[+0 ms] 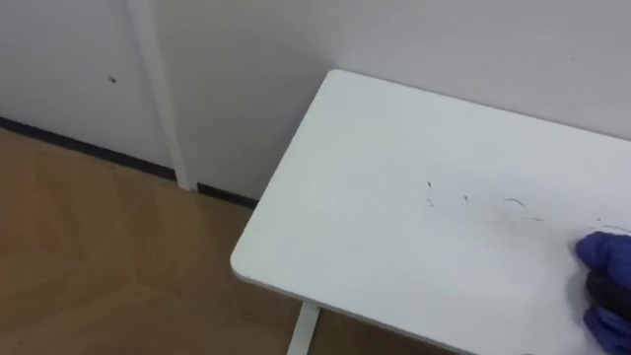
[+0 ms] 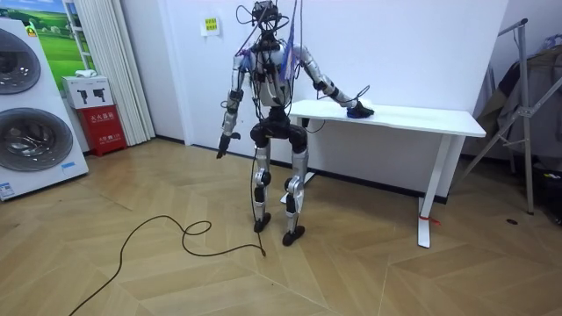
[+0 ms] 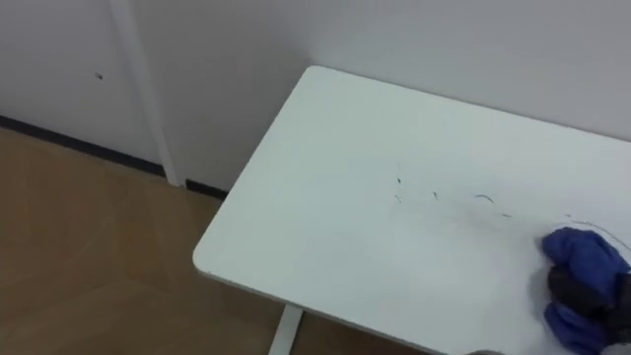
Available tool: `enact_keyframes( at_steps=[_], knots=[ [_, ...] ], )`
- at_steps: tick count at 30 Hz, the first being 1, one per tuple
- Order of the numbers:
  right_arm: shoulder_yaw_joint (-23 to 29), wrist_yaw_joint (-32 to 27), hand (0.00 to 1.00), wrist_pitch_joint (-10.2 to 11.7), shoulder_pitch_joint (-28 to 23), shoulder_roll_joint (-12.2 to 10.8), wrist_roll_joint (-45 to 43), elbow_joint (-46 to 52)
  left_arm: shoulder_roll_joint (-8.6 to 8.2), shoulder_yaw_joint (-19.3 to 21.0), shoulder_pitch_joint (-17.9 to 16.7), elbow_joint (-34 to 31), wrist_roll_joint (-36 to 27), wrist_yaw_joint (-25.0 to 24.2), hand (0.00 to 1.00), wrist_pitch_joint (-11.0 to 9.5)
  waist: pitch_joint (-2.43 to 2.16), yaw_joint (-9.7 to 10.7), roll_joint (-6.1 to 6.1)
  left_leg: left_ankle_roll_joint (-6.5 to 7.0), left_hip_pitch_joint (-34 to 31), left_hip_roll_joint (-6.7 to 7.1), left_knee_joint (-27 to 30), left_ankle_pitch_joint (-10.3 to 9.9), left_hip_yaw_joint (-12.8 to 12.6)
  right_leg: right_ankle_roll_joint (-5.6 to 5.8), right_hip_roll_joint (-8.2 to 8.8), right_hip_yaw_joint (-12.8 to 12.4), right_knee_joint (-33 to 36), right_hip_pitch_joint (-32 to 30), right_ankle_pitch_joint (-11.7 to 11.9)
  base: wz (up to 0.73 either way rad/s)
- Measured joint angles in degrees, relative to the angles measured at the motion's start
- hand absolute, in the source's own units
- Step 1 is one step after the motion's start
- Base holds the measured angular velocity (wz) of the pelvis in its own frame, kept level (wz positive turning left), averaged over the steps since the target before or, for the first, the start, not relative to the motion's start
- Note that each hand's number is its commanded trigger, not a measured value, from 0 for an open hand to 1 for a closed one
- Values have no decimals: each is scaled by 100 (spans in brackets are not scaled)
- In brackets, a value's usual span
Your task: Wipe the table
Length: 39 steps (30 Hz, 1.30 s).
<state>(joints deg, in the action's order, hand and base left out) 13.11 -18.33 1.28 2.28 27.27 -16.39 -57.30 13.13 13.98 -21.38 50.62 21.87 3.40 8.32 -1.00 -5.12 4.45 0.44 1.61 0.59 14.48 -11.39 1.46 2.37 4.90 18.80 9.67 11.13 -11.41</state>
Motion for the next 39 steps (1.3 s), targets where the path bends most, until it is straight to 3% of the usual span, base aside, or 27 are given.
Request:
enact_keyframes(
  at_steps=[2,3,4,6,7,8,9,11,13,17,19,21,24,27,29,31,33,35,37,38,39],
  knots=[
    [-187,-78,100,-287,363,-2,-3,75,-44,-288,135,4,9,-1,0,-3,9,-69,-74,-31,-230,-50,110,12,-96,-34,-16,-18,25,-236,12,-36],
    [-374,-109,100,-508,693,-7,-1,80,-83,-433,218,13,0,-4,0,-4,14,-208,-163,-55,-346,-121,125,52,-200,-105,-52,-111,78,-436,78,-59],
    [-522,-103,100,-589,885,-11,-1,80,-93,-508,247,15,0,-8,0,-7,14,-277,-202,-58,-416,-150,135,70,-250,-137,-71,-180,125,-538,101,-61],
    [-1326,36,100,-764,1816,-13,-5,80,-91,-714,431,129,-202,-34,0,-14,37,-339,-305,-92,-750,-219,191,191,-292,-228,-137,-289,249,-1002,181,-29],
    [-1515,84,100,-763,2072,-13,-2,80,-90,-746,480,128,-277,-40,0,-10,69,-358,-355,-102,-847,-242,224,214,-302,-247,-153,-303,266,-1132,184,-11],
    [-1763,127,100,-723,2574,-15,-5,38,-88,-783,592,126,-467,-42,0,-16,141,-431,-420,-121,-1022,-274,215,300,-320,-277,-187,-354,310,-1349,206,-4],
    [-1864,125,100,-626,2982,-11,-7,-93,-53,-830,690,128,-671,-38,0,-31,155,-525,-452,-114,-1174,-285,163,432,-313,-304,-213,-384,312,-1547,254,0],
    [-1867,114,100,-499,3254,-10,36,-314,30,-872,704,139,-777,-37,0,-48,160,-643,-438,-138,-1223,-258,-83,616,-256,-340,-194,-285,293,-1650,286,31],
    [-1864,93,100,-464,3342,3,53,-495,58,-872,631,151,-773,-36,0,-7,153,-686,-416,-155,-1271,-216,-206,709,-122,-349,-169,-147,262,-1683,268,40],
    [-1471,54,100,-310,3132,188,35,-807,55,-827,397,150,-713,-36,0,163,141,-533,-312,-164,-1334,-137,-327,773,29,-319,-100,97,182,-1616,219,34],
    [-1133,49,100,-195,2806,300,80,-915,70,-793,377,127,-708,-21,0,164,141,-377,-209,-156,-1297,-75,-316,770,23,-278,-42,227,178,-1506,147,43],
    [-757,129,100,-125,2468,411,318,-1168,119,-713,425,97,-717,-5,0,150,95,-156,-17,-136,-1252,-9,-283,756,20,-236,-8,372,53,-1321,105,33],
    [-364,149,100,-124,1712,497,591,-1251,144,-698,377,-15,-717,1,0,120,35,-36,105,-65,-1026,21,-276,628,-31,-166,4,408,-14,-1044,65,12],
    [-272,164,100,-138,1258,506,721,-1145,154,-711,418,-7,-729,35,0,64,15,49,158,-48,-900,7,-164,475,-56,-142,-6,401,-10,-875,44,-12],
    [-275,137,100,-169,1184,516,730,-1116,151,-756,506,17,-738,36,0,9,41,89,116,-38,-909,-16,1,363,-60,-140,-31,381,-4,-826,43,-16],
    [-425,50,100,-326,1306,512,727,-1034,152,-889,610,104,-819,68,0,-20,43,-2,28,-31,-933,-83,78,293,-155,-160,-53,273,40,-863,64,-38],
    [-913,-99,100,-612,1821,502,720,-989,143,-1124,701,134,-878,72,0,-30,77,-189,-123,-36,-1035,-197,127,279,-386,-217,-104,30,113,-1095,120,-58],
    [-1392,-168,100,-750,2436,425,680,-986,139,-1232,822,287,-883,51,0,-73,88,-367,-208,-66,-1154,-293,119,321,-575,-279,-159,-176,180,-1375,184,-60],
    [-1923,-149,100,-740,3022,334,495,-952,137,-1242,934,334,-885,-29,0,-81,157,-495,-312,-92,-1312,-349,118,387,-621,-334,-202,-244,228,-1604,226,-27],
    [-2158,-133,100,-648,3281,328,481,-931,138,-1258,1030,341,-897,-32,0,-99,214,-606,-349,-111,-1339,-354,63,468,-621,-358,-208,-243,235,-1691,241,6],
    [-2258,-105,100,-553,3434,328,481,-912,149,-1297,1057,330,-937,-30,0,-133,227,-716,-376,-130,-1383,-354,-38,535,-609,-377,-220,-241,224,-1766,252,10]
  ],
)
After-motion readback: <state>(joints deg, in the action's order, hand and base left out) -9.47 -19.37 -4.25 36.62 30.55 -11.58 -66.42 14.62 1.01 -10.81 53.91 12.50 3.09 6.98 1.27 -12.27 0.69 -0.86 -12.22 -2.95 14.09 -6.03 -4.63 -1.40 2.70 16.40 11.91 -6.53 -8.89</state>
